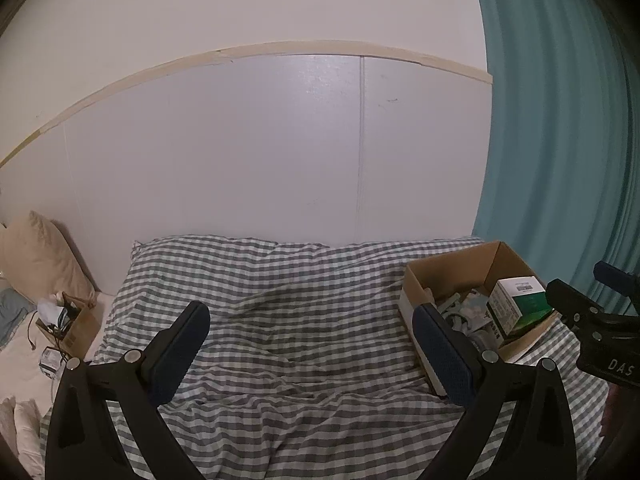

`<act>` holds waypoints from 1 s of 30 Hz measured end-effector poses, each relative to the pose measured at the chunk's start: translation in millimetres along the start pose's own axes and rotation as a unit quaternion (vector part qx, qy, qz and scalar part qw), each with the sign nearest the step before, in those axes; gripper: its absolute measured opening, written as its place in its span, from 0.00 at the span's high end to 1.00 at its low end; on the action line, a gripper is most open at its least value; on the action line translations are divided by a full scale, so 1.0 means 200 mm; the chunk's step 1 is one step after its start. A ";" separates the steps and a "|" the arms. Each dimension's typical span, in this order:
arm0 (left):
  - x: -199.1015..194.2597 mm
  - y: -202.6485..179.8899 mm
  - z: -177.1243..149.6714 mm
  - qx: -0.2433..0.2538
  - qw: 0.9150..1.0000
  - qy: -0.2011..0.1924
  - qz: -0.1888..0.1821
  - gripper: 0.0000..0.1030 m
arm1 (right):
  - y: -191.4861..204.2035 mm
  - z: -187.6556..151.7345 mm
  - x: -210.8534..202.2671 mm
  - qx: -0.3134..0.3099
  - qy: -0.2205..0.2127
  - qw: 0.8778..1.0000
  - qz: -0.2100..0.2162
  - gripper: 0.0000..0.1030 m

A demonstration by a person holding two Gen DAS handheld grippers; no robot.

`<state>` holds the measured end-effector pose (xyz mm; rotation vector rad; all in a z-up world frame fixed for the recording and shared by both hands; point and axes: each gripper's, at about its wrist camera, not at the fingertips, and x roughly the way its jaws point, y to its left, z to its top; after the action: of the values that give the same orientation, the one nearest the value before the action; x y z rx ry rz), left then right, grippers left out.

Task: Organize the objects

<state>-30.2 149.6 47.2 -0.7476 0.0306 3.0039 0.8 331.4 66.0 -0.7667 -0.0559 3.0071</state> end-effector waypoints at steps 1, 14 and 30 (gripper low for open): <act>0.00 0.00 0.00 0.000 1.000 0.000 0.000 0.00 | 0.00 0.00 0.00 -0.001 -0.001 1.000 0.000 0.00; 0.00 0.01 0.00 0.001 1.000 0.004 0.000 0.00 | 0.00 -0.01 0.02 -0.006 0.004 1.000 -0.002 0.00; 0.00 -0.04 -0.01 0.011 1.000 0.005 0.001 0.00 | 0.00 -0.02 0.03 -0.013 0.008 1.000 -0.004 0.00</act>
<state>-29.2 157.1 45.9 -0.7620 0.0646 2.9964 -3.6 331.9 60.1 -0.7918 -0.0982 2.9984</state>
